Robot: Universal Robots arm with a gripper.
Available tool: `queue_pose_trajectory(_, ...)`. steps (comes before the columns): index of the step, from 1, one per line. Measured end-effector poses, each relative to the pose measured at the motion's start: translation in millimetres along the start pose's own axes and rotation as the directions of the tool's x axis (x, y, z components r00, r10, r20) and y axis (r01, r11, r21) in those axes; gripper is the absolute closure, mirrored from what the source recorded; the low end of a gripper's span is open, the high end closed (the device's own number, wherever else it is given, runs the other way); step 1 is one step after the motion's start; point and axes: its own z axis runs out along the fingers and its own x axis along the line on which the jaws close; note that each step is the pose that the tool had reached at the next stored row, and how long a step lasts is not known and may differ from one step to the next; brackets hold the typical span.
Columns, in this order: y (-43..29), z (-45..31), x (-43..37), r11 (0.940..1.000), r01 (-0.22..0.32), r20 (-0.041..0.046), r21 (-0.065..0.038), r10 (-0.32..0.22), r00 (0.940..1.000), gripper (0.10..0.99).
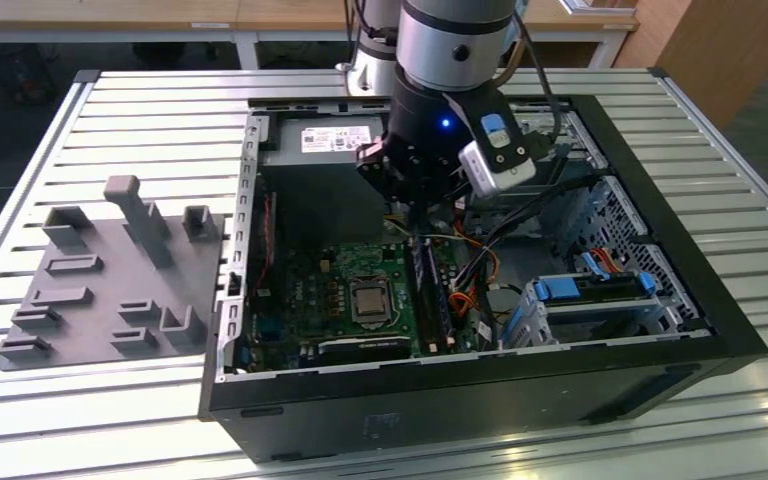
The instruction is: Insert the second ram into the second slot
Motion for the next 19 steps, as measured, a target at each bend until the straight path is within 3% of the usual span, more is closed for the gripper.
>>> queue_pose_trajectory(9, 0.0, 3.3, 0.0, 1.0, 0.004, -0.0042, -0.004, -0.004, 1.0, 0.949)
queue_pose_trajectory(15, 0.0, 7.1, -0.1, 0.9953, 0.096, -0.0041, -0.003, -0.096, 0.9953, 0.949)
queue_pose_trajectory(19, -0.6, 13.5, -0.3, 0.995, 0.099, -0.0062, -0.003, -0.099, 0.995, 0.949)
